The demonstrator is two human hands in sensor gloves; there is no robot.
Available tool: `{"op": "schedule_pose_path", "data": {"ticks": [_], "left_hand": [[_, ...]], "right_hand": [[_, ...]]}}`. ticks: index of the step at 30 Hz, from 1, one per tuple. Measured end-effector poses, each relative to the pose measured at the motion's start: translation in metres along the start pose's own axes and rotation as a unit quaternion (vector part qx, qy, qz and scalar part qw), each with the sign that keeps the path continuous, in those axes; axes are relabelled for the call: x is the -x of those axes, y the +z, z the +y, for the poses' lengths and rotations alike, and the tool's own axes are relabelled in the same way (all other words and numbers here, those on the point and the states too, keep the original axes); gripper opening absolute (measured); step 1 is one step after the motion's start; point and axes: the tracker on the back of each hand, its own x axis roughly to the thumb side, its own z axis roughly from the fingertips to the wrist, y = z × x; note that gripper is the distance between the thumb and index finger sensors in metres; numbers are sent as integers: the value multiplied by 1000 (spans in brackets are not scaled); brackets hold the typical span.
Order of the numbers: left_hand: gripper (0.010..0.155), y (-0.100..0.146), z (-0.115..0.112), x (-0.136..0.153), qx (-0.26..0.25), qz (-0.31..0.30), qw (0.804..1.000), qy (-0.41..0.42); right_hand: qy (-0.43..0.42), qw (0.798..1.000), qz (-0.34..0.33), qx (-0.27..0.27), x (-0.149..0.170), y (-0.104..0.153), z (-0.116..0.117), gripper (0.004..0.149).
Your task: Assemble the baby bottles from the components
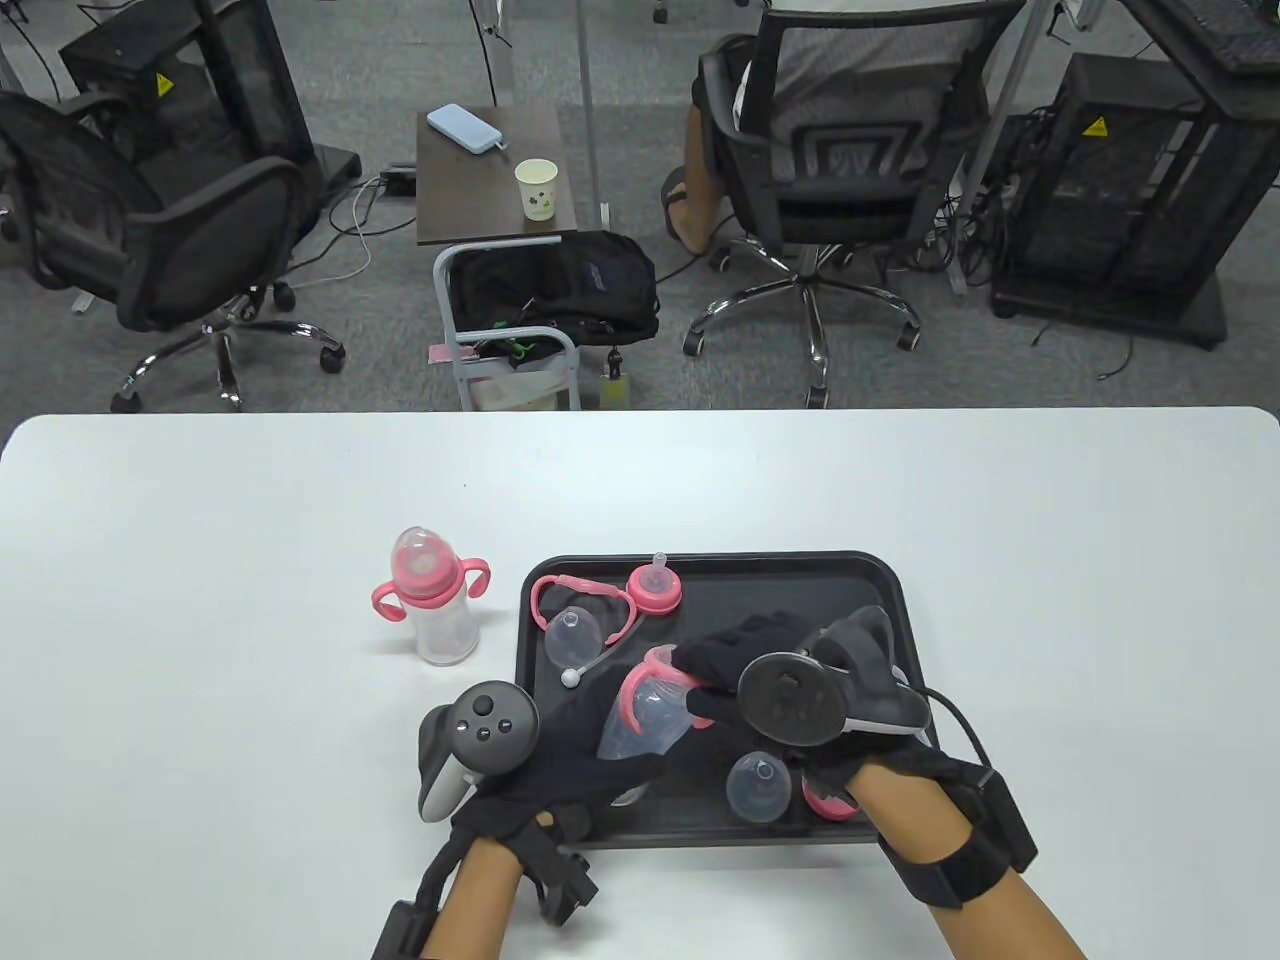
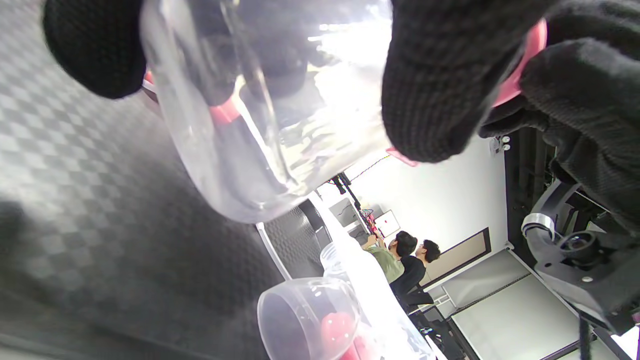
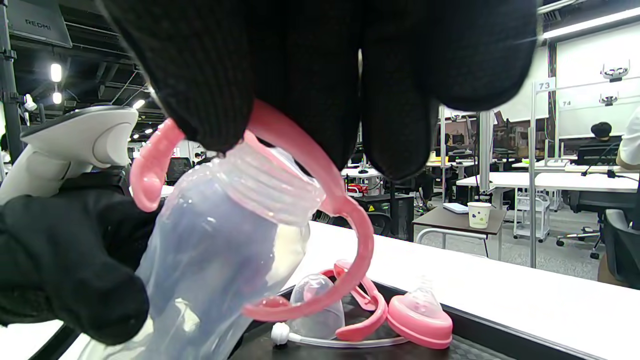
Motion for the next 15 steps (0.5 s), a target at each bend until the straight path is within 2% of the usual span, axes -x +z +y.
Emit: {"op": "schedule_pose_path", "data": {"ticks": [15], "left_hand": [[94,0,1,3,-1,5,1000,15]], "right_hand": [[1,1000,-1,11,-7,10,-1,50]]}}
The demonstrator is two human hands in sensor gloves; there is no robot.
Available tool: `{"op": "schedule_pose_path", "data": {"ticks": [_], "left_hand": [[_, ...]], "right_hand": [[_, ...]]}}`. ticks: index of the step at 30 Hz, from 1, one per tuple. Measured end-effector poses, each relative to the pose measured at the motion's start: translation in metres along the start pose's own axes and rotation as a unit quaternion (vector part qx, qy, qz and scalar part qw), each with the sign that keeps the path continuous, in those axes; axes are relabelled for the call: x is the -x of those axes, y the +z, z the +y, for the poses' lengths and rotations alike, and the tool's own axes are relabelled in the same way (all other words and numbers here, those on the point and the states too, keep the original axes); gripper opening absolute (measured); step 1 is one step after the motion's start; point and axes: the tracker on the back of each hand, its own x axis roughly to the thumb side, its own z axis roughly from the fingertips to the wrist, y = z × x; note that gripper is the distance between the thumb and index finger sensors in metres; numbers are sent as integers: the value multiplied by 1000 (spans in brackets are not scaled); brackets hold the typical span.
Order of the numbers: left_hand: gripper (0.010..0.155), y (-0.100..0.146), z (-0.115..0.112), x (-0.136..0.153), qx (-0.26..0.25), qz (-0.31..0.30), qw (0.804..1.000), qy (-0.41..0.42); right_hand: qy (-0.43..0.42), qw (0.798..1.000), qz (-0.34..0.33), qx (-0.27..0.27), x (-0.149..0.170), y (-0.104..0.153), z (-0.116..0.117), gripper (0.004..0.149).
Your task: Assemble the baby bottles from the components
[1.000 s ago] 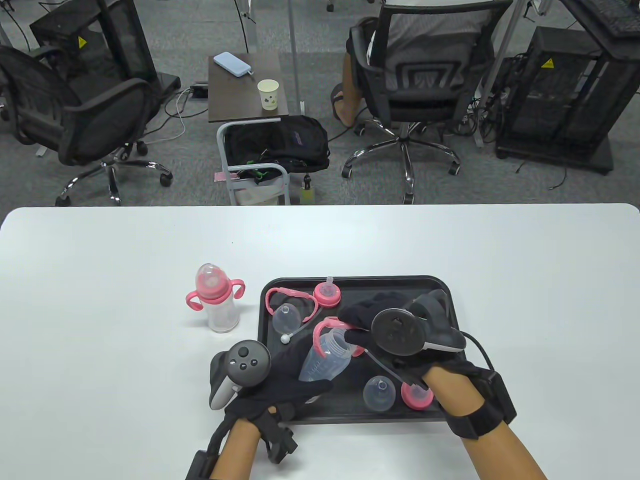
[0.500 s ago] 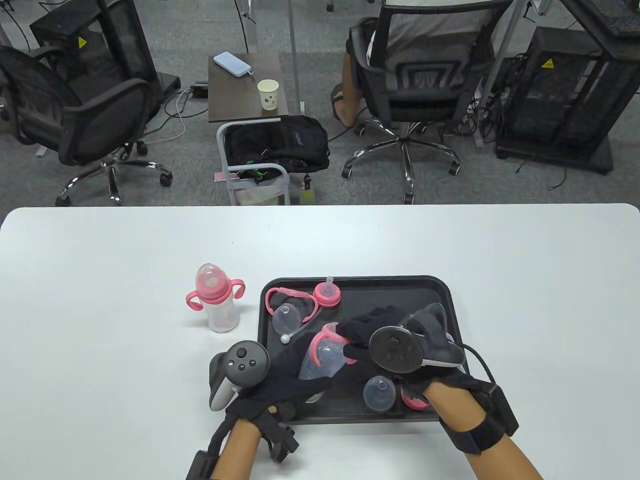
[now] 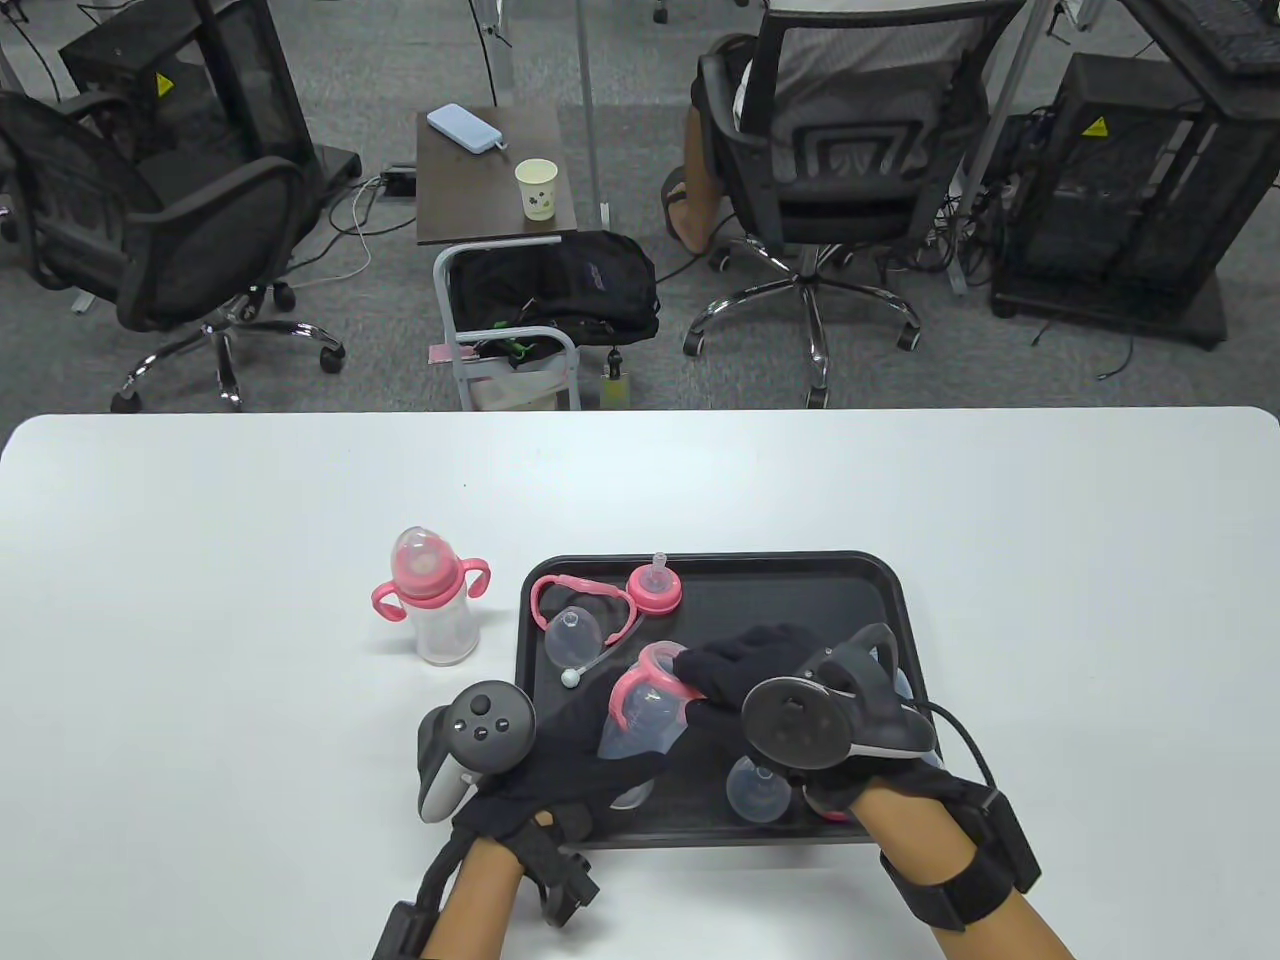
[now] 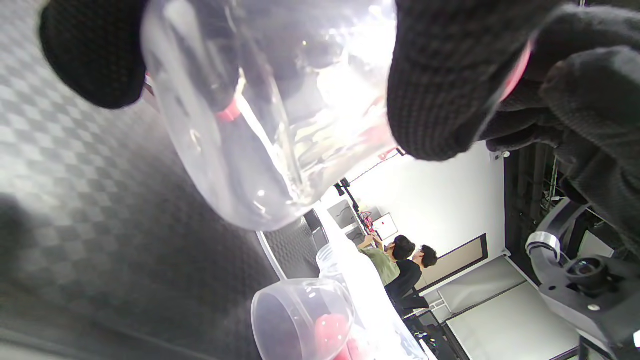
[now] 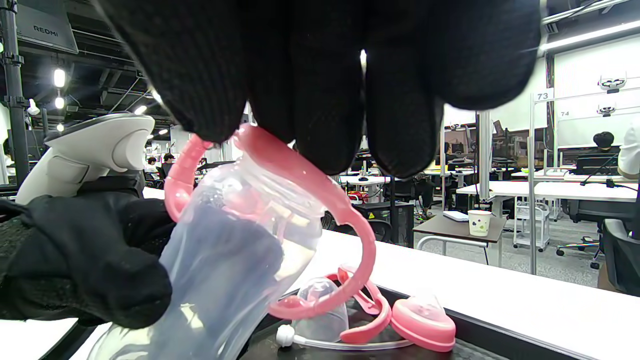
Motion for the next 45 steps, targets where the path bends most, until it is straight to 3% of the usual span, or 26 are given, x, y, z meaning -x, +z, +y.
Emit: {"op": "schedule_pose_path", "data": {"ticks": [12,21,30,45], "left_hand": [[94,1,5,11,-16,12,1000,19],[94,8,20,13,-65,-16,995,76],[95,22,48,18,-133,-38,982,128],[95,27,66,30,-153,-23,979,134]], "right_hand": [[-13,1000,12,-12,5,1,-1,49],[-69,995,72,-25,41,-16,-9,53],[-95,980,145,-94,83,-63,14,56],[-74,959,224,-157,112,-151,82,58]]}}
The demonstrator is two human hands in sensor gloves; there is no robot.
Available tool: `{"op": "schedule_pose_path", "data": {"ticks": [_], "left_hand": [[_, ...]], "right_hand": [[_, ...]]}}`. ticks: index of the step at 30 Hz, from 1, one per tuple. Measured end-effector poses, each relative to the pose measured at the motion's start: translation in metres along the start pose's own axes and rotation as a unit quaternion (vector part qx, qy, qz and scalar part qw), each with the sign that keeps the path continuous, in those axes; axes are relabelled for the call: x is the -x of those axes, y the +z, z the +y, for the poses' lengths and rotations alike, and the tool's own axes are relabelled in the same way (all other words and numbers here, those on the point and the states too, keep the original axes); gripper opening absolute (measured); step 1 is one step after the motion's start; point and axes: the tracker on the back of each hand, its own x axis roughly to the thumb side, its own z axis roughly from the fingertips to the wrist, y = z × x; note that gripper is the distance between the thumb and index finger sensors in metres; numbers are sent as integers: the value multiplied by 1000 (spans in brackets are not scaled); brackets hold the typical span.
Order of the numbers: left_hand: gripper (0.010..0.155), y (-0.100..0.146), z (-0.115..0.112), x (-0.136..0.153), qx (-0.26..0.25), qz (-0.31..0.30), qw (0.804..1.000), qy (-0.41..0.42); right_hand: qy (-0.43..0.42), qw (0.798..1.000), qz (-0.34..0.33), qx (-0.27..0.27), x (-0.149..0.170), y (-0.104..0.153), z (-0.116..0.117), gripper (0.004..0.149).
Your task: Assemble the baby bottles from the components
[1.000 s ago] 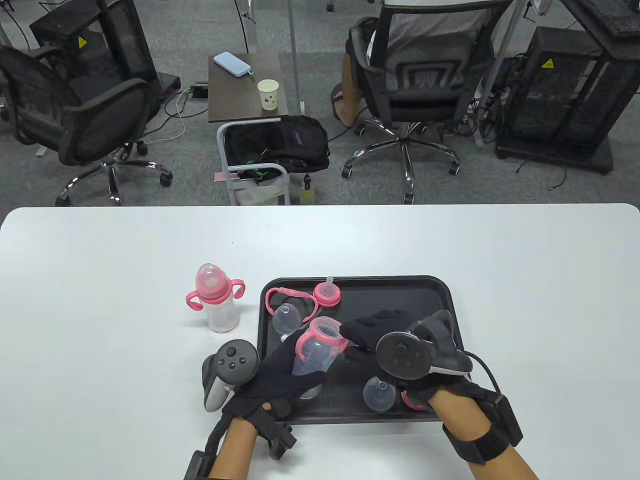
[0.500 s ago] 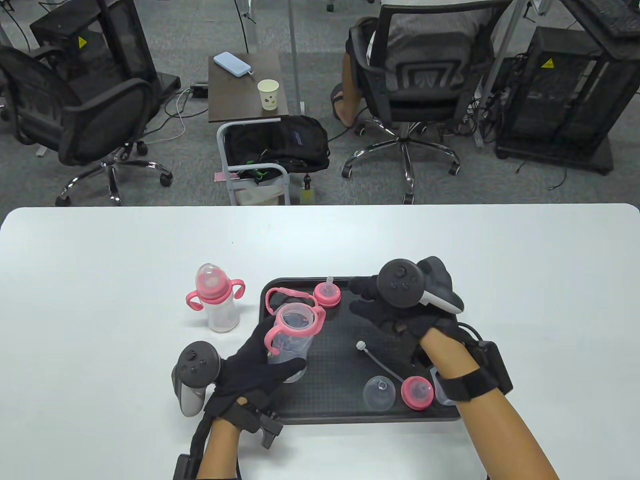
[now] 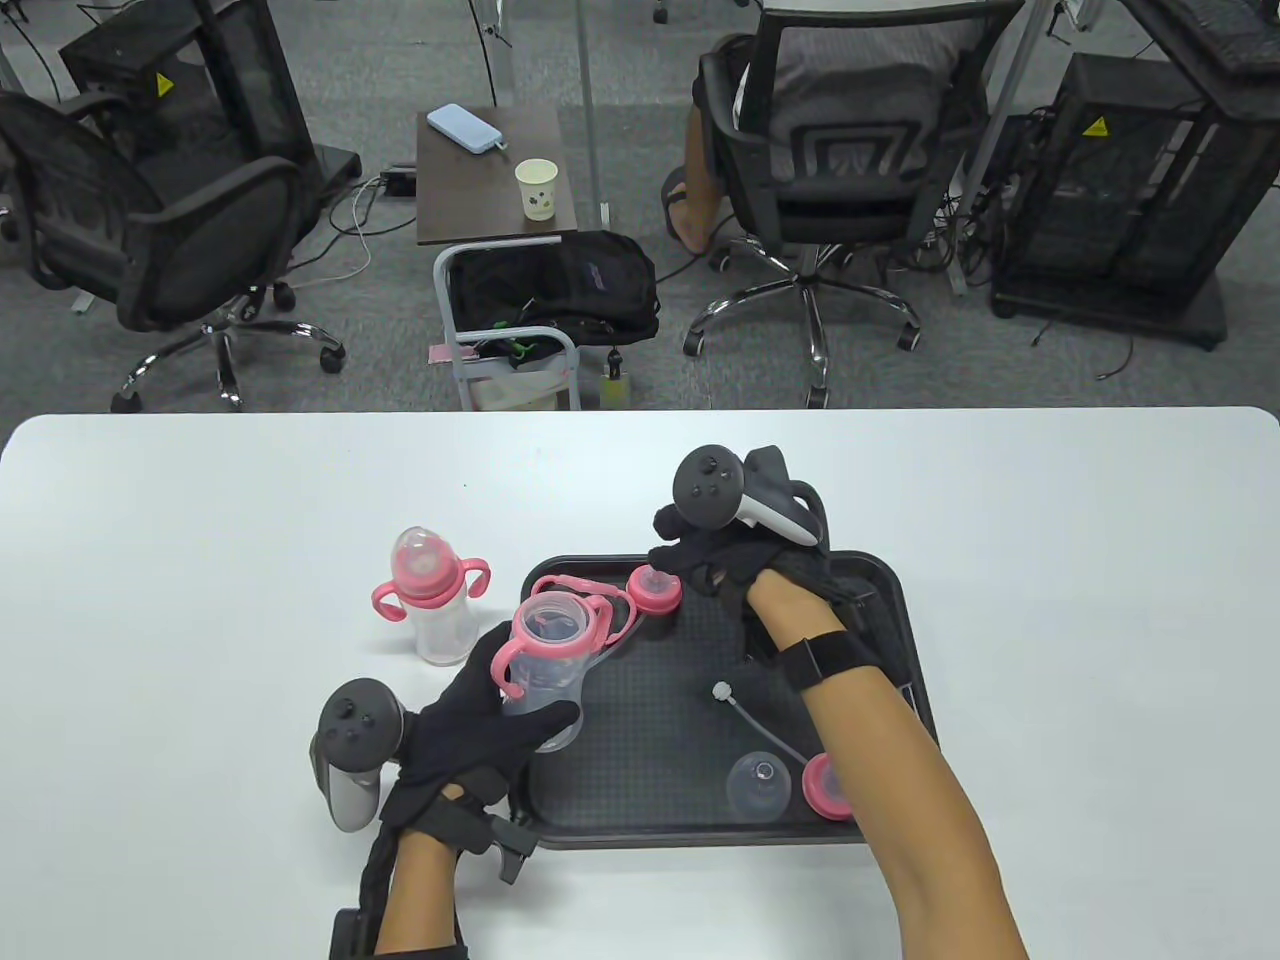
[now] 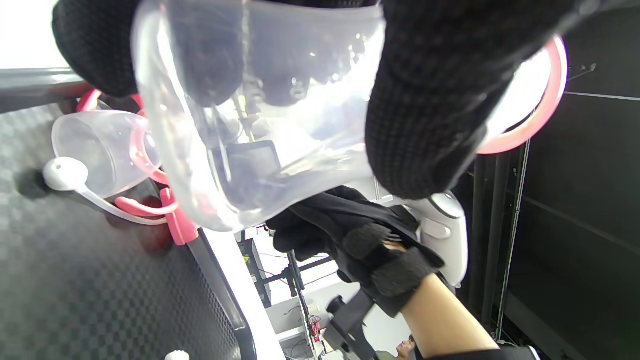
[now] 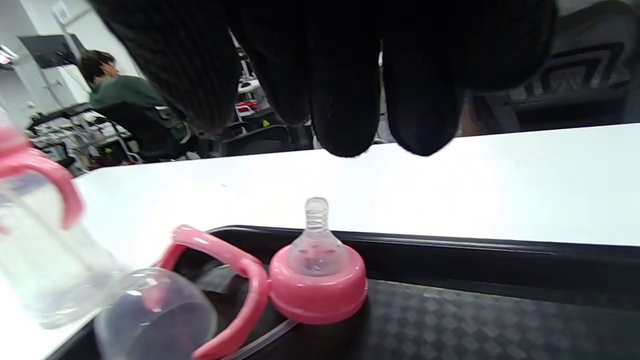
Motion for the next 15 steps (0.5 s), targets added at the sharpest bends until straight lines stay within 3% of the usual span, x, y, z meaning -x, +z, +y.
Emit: {"op": "schedule_pose_path", "data": {"ticks": [5,15], "left_hand": [[95,-1,2,1,1,4,1000,-5],[95,-2,7,4,0,14,1000,0]], "right_hand": [[16,1000,17,-16,1,-23,19,57],[39,998,17,-39,7,-35,50,59]]}}
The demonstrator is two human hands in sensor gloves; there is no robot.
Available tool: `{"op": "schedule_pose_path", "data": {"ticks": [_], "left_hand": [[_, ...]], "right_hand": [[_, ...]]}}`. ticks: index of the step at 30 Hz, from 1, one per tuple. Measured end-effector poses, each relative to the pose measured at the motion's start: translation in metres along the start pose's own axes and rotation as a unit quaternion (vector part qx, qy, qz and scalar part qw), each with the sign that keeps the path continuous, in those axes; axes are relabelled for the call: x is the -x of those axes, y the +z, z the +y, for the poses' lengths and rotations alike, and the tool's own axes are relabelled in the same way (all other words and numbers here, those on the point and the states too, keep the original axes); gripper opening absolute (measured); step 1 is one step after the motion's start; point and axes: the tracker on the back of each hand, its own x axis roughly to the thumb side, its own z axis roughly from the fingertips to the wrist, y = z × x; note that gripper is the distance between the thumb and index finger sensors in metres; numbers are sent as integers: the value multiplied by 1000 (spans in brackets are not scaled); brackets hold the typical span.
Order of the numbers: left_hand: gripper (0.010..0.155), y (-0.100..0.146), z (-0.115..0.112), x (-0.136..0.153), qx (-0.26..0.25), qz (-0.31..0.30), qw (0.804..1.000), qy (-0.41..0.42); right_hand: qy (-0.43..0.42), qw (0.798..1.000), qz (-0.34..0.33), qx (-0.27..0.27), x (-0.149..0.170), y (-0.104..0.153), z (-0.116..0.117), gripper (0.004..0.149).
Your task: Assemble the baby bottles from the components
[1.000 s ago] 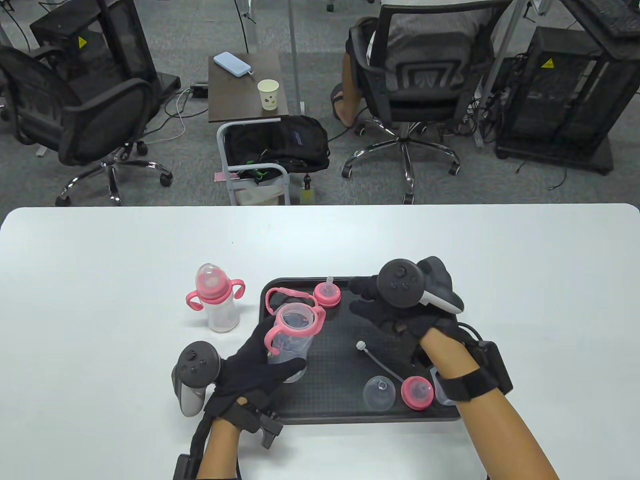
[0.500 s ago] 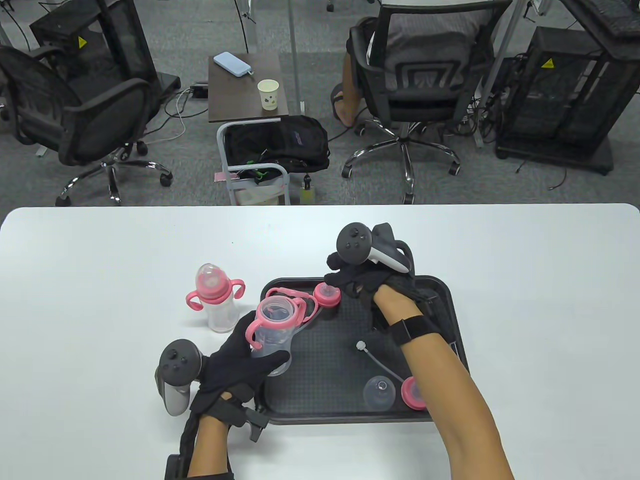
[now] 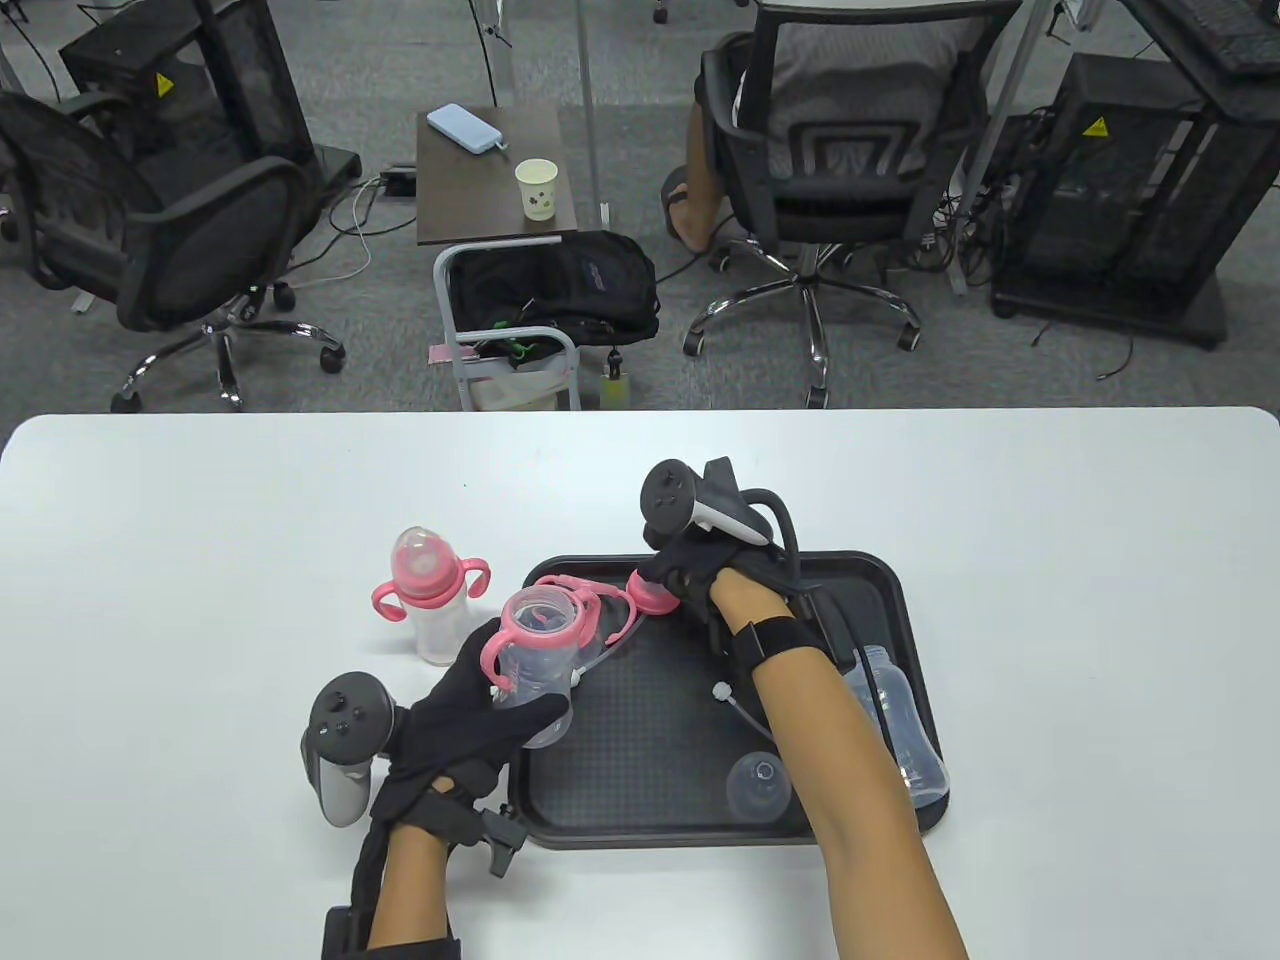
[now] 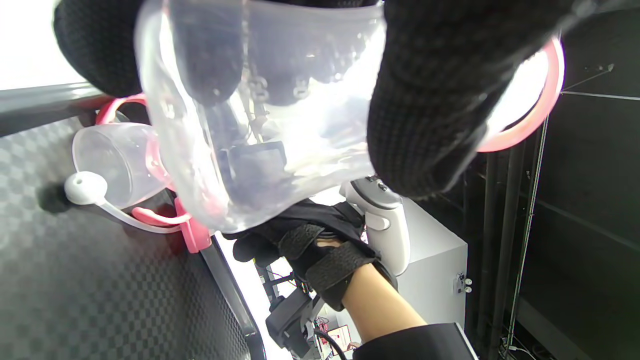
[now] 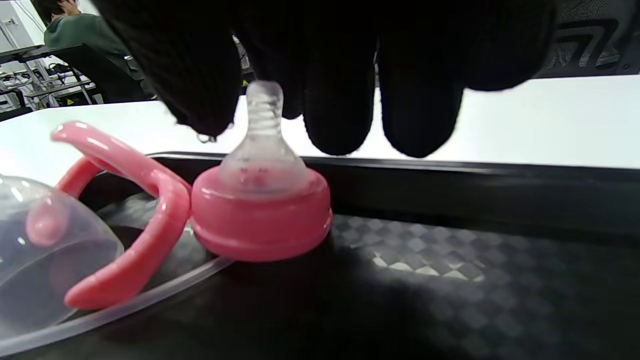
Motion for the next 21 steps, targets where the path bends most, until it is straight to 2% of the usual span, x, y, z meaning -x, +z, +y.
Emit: {"op": "schedule_pose_path", "data": {"ticks": [4,9,21], "left_hand": [[95,0,0,0,1,2,1000,-4],[95,0,0,1,2,4,1000,-6],[95,0,-2,0,12,1,1000,-17]], "right_hand": [[18,1000,-4,-3,0,-1,6,52],[34,999,-11,-7,2,5,5,49],[60,998,-23,-17,7,42,-8,49]]}}
